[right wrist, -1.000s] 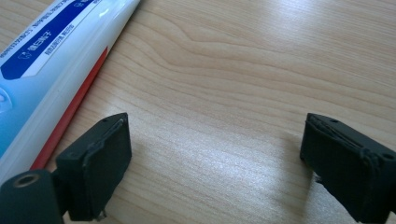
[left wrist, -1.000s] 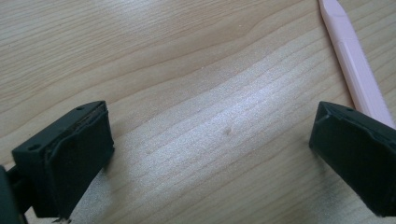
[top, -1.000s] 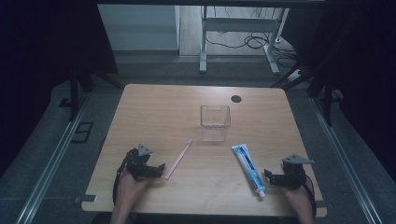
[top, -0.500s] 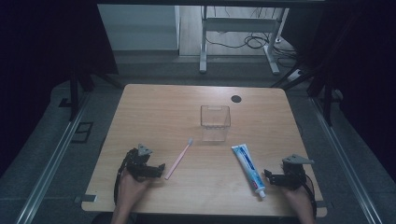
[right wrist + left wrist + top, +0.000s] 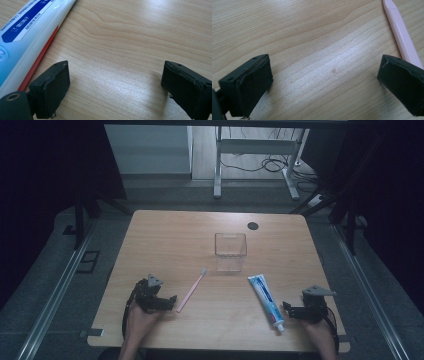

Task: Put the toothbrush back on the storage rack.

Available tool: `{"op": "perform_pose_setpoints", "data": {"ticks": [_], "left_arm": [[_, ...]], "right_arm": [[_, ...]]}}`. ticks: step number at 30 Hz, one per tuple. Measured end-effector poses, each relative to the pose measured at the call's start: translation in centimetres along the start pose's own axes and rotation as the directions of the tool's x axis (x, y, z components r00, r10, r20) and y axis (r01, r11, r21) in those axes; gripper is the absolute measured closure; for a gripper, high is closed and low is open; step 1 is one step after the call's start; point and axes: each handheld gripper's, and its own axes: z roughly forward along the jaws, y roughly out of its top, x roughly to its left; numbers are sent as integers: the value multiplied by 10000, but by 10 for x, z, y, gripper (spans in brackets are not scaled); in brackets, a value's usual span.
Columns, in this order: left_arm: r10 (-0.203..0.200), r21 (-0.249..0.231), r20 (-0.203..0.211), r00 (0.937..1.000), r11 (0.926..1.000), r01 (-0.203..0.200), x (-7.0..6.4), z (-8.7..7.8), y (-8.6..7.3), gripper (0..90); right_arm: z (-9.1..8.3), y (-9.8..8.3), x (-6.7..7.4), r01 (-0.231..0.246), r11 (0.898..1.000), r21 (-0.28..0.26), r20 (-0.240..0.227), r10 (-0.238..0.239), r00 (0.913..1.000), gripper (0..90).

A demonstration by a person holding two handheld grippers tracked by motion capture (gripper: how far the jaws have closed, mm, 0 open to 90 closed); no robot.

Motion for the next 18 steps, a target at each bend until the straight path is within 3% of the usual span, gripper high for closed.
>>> {"op": "perform_pose_setpoints", "data": {"ticks": [18], "left_arm": [[222,237,302,9993,9995,-229,-1,-6,8,67]], "right_arm": [[0,0,0,11,10000,-2,3,-11,10000,80]]}}
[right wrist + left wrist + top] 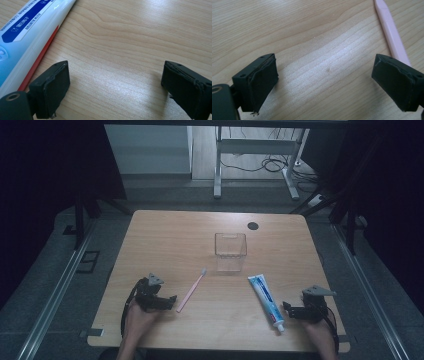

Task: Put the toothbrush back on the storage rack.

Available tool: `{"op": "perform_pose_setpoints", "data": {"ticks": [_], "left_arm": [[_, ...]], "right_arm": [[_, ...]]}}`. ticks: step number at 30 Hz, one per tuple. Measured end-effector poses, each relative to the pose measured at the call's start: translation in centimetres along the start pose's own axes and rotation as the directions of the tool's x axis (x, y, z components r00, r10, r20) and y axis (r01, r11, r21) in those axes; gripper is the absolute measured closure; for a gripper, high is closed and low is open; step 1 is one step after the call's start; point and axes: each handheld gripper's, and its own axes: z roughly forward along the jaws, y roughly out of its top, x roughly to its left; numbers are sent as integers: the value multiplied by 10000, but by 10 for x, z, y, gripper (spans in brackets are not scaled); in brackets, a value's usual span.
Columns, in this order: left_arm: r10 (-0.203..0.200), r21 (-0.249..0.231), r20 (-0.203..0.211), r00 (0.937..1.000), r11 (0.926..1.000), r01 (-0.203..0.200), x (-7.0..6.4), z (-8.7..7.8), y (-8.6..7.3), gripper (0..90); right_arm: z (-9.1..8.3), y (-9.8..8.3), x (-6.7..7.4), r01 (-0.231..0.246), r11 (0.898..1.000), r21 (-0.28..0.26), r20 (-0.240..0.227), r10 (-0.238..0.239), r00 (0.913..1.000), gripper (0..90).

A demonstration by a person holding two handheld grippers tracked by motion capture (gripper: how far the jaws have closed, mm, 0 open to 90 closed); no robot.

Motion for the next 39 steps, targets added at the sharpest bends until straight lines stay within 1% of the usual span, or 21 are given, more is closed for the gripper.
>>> {"op": "perform_pose_setpoints", "data": {"ticks": [2,4,8,11,14,16,19,20,21,22,23,24,25,26,29,30,32,33,34,38,39], "left_arm": [[25,-7,114,9999,10000,-24,0,-2,2,94],[11,19,185,9998,10000,-11,0,-2,4,95],[264,215,314,9992,9994,-271,-2,-4,9,125],[283,294,413,9987,9991,-295,-3,-5,12,139],[439,448,497,9978,9979,-462,-4,-6,16,143],[563,478,667,9962,9971,-596,-7,-7,19,187],[589,452,807,9950,9970,-627,-9,-7,22,220],[629,491,941,9936,9965,-677,-12,-6,26,251],[629,491,941,9936,9965,-677,-12,-6,26,265],[705,576,1007,9924,9954,-766,-13,-6,28,265],[794,734,1152,9902,9934,-882,-15,-4,31,322],[794,734,1152,9902,9934,-882,-15,-4,31,331],[906,905,1258,9879,9906,-1023,-16,-3,35,347],[906,905,1258,9879,9906,-1023,-16,-3,35,368],[1006,1143,1417,9848,9865,-1173,-21,0,42,393],[1127,1261,1464,9828,9833,-1315,-22,0,44,407],[1141,1409,1499,9821,9807,-1355,-25,2,49,417],[1178,1611,1578,9804,9765,-1433,-26,4,53,425],[1178,1611,1578,9804,9765,-1433,-26,4,53,428],[1237,2089,1725,9772,9649,-1590,-30,11,62,436],[1237,2089,1725,9772,9649,-1590,-30,11,62,436]], "right_arm": [[0,0,0,-2,10000,0,-1,2,10000,80],[0,0,0,-2,10000,0,-2,2,10000,80],[0,0,0,-9,10000,4,-4,9,10000,80],[0,0,0,-20,10000,10,-6,20,10000,80],[0,0,0,-28,10000,12,-4,28,10000,80],[0,0,0,-28,10000,14,-5,28,10000,80],[0,0,0,-24,10000,13,-5,24,10000,80],[0,0,0,-26,10000,11,-7,26,10000,80],[0,0,0,-26,10000,11,-7,26,10000,80],[0,0,0,-28,10000,13,-7,28,10000,80],[0,0,0,-32,10000,13,-7,32,10000,80],[0,0,0,-32,10000,13,-7,32,10000,80],[0,0,0,-30,10000,13,-6,30,10000,80],[0,0,0,-30,10000,13,-6,30,10000,80],[0,0,0,-29,10000,15,-6,29,10000,80],[0,0,0,-30,10000,14,-6,30,10000,80],[0,0,0,-30,10000,13,-6,30,10000,80],[0,0,0,-28,10000,15,-6,28,10000,80],[0,0,0,-27,10000,14,-6,27,10000,80],[0,0,0,-29,10000,15,-8,29,10000,80],[0,0,0,-29,10000,15,-8,29,10000,80]]}}
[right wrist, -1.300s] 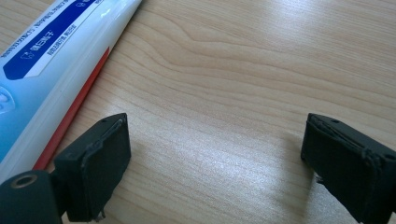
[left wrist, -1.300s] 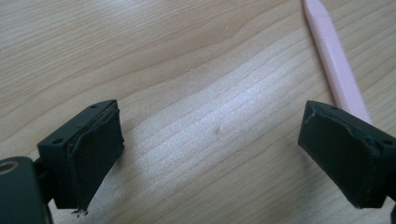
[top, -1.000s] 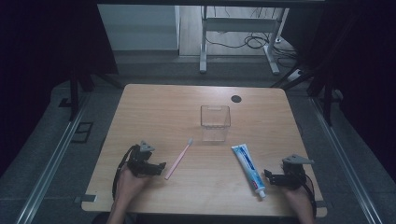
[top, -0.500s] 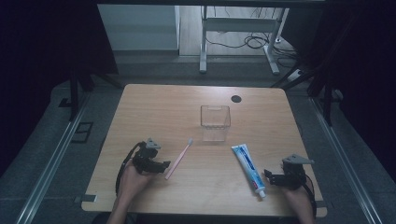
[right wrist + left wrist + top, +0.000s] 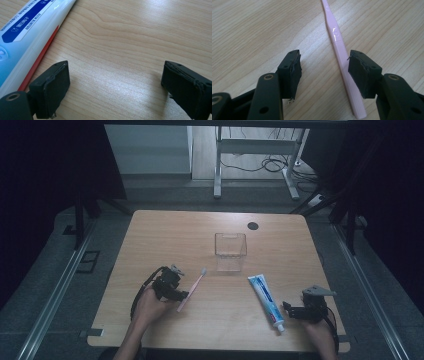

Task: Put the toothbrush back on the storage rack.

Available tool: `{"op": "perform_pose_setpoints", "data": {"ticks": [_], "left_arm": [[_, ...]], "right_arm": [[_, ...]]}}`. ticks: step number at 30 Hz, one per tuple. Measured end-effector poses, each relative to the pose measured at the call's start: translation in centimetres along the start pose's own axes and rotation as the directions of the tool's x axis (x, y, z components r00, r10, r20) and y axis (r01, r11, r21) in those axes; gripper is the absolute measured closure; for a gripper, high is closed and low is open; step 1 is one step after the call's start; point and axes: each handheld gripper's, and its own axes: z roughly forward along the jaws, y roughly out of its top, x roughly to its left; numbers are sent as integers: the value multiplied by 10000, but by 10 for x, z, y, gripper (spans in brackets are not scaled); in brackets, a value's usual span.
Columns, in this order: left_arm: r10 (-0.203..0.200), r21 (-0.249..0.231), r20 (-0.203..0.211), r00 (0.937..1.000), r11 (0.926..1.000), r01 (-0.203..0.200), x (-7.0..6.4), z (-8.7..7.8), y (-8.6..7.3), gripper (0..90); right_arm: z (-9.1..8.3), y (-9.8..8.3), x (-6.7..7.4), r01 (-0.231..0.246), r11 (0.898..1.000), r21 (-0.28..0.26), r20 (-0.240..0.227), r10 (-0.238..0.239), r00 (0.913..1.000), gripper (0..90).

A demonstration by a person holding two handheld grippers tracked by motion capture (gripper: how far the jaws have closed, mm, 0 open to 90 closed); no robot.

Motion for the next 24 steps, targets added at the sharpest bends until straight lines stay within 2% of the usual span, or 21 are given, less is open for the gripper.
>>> {"op": "perform_pose_setpoints", "data": {"ticks": [5,9,24], "left_arm": [[140,172,19,9999,9998,-141,-5,5,7,406],[291,412,-157,9995,9987,-284,-8,9,9,369],[502,952,-725,9961,9945,-432,-2,9,5,375]], "right_arm": [[0,0,0,-1,10000,0,1,1,10000,80],[0,0,0,-3,10000,0,0,3,10000,80],[0,0,0,2,10000,-1,1,-2,10000,80]]}}
